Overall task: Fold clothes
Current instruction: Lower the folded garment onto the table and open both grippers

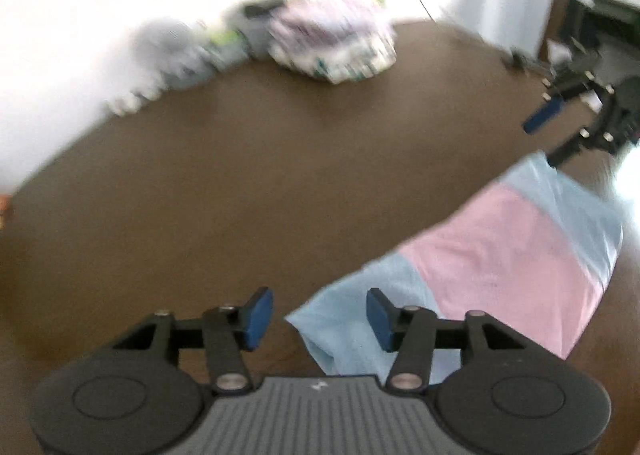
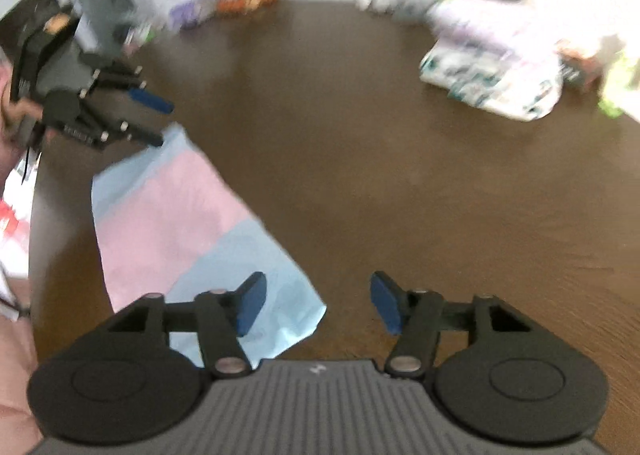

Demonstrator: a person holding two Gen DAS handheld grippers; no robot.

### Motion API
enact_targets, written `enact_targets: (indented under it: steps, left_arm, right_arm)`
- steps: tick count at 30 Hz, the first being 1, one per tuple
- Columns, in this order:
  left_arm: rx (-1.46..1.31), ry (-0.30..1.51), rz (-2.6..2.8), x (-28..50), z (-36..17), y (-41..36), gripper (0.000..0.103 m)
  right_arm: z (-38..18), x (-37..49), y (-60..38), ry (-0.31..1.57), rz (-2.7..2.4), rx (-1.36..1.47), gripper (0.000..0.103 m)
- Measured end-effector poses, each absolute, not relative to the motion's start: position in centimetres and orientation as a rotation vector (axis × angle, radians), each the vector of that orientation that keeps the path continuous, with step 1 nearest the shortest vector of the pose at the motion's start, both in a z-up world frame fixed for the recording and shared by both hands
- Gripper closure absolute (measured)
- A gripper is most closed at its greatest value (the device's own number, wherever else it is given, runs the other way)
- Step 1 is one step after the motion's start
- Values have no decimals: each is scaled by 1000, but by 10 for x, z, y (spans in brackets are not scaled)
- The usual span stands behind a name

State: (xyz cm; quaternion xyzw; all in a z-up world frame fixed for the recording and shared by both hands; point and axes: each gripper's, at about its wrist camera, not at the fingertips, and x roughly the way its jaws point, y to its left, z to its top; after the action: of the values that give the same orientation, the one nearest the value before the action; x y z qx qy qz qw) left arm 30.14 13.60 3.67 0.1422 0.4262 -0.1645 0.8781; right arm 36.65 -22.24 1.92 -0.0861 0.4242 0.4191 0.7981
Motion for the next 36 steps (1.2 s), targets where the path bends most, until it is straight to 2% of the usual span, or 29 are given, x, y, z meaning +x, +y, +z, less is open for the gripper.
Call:
enact_targets:
  steps: [1,2,4,5,6,14,17,19,20,22,24,29,36]
  left_arm:
    - [297,847,-357,290,41,131,46]
    - [298,806,-370,279,46,126,38]
    - [317,750,-429,254,46,109,24]
    - [328,725,-461,241,45,100,18]
    - [339,721,-476,232,41,94,17]
    - [356,778,-480,196,-4,66,20]
    - [299,785,-456,201,-15,72,24]
    - [236,773,-441,199,-16,75,25]
    - [191,767,-438,200,-17,77,25]
    - [98,758,-432,205,-18,82,25]
    - [17,752,-413,204,-17,88,25]
    - [-19,764,-370,199,-21,94,25]
    - [79,779,-349,191,-27,87,25]
  right_arm:
    - [25,358,-227,868,878,-151,25]
    - [30,345,-228,823,855,-128,19]
    - [38,307,-221,714,845,-131,0]
    - [37,291,-216,682,838,-141,0]
    - [36,275,-210,654,830,-152,0]
    - [5,203,-177,636,713,-223,1]
    - [-3,204,-169,635,673,-222,13]
    - [-7,206,-167,632,658,-214,26]
    - [-9,209,-166,636,652,-206,33]
    - [-13,214,-165,663,653,-184,58]
    - [-19,215,-164,700,639,-176,66]
    - [-28,205,-164,737,603,-185,68]
    - [-23,174,-158,788,603,-219,65]
